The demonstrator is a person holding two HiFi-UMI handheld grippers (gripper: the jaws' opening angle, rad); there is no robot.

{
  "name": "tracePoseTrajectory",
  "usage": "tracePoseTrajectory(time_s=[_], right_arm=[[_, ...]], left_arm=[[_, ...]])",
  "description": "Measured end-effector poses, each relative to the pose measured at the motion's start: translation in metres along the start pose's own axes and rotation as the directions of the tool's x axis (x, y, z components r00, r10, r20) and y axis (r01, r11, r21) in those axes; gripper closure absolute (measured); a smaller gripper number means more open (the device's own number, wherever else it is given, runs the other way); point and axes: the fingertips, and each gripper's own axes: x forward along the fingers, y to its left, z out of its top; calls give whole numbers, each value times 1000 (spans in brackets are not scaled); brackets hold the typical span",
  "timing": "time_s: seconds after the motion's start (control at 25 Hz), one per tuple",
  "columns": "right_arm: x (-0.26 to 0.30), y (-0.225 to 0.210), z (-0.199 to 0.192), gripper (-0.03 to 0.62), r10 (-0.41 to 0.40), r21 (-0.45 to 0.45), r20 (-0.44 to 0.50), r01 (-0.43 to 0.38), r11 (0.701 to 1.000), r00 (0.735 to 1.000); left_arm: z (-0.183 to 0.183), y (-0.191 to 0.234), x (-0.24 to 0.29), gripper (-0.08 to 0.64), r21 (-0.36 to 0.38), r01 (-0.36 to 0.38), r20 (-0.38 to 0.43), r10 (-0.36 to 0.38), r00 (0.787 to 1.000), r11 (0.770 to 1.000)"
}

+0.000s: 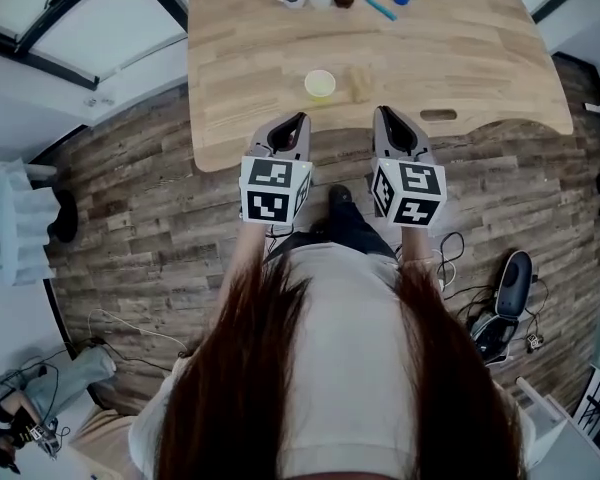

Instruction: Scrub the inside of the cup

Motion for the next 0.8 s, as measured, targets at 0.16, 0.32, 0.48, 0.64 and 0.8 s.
tracePoseTrajectory(time_s=[0.16, 0.32, 0.48, 0.64, 0.8], right_arm=[[18, -15, 6, 551, 39, 12, 5, -39, 999, 999], [35, -27, 8, 549, 76, 18, -2, -76, 997, 997], [50, -34, 7, 549, 100, -1, -24, -100, 995, 995], [61, -36, 4, 549, 131, -27, -46, -132, 991, 990], [69, -37, 0, 549, 155, -43, -70, -159, 986, 985]], left_arm=[[7, 4, 18, 546, -11, -35, 3, 35, 999, 999], [13, 6, 33, 546, -17, -62, 11, 62, 998, 998], [14, 10, 47, 545, -31, -80, 11, 81, 997, 996], [16, 15, 54, 545, -35, -110, 14, 110, 994, 993], [15, 20, 55, 545, -38, -139, 12, 139, 990, 990]])
